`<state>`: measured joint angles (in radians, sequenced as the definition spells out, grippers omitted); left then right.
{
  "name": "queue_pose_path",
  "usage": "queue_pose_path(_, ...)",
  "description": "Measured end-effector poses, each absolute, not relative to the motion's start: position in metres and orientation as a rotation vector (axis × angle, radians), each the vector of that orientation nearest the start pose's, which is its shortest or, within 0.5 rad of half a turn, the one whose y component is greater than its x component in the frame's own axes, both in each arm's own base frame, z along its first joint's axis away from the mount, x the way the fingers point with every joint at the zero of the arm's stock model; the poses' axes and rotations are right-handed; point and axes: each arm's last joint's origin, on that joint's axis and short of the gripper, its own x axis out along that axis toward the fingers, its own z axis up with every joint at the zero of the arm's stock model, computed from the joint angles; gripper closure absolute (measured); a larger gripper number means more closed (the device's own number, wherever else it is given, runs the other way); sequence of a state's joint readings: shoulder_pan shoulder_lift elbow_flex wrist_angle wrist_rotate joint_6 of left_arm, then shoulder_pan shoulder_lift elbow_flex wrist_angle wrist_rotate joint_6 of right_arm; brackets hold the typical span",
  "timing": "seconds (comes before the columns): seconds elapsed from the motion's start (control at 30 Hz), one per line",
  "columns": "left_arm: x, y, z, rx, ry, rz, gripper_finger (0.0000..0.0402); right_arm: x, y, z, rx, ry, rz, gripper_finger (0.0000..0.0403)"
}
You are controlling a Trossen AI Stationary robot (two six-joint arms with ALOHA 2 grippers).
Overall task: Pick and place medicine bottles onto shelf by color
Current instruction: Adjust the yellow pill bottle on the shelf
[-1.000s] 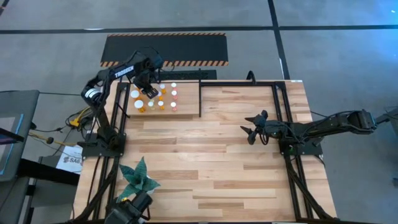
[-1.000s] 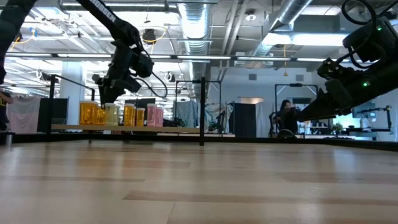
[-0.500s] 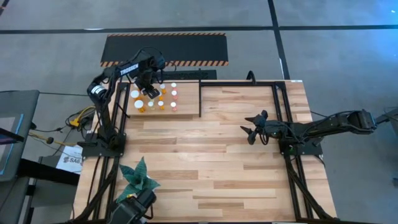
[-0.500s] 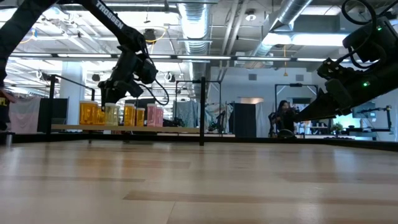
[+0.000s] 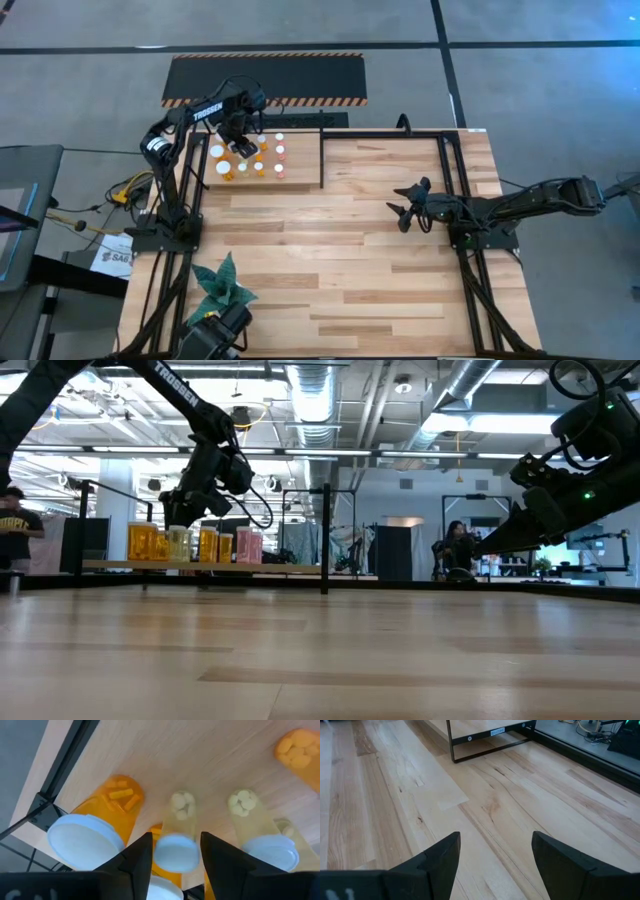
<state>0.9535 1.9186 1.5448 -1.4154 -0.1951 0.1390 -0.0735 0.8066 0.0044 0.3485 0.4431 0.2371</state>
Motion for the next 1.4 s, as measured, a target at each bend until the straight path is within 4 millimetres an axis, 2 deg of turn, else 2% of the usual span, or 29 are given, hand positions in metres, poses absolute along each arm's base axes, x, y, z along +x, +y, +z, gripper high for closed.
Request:
queue_pose_path(0.57, 0.1948, 0.2838, 0.2233, -0.569, 1.725, 0.704, 0.0248, 0.1339, -0.0223, 0.1185, 0.144, 0.388, -0.558, 0.0132)
queue_pose_path(0.9, 0.1940, 0.2824, 0.2237, -0.575, 1.739, 0.697, 0.0272, 0.1339, -0.0223, 0.1185, 0.144, 0.388, -0.558, 0.0132)
queue_pose_path(1.4, 0.1980, 0.2876, 0.2229, -0.527, 1.682, 0.693, 0.0274, 0.1339, -0.0223, 0.1185, 0.144, 0.388, -0.557, 0.0132)
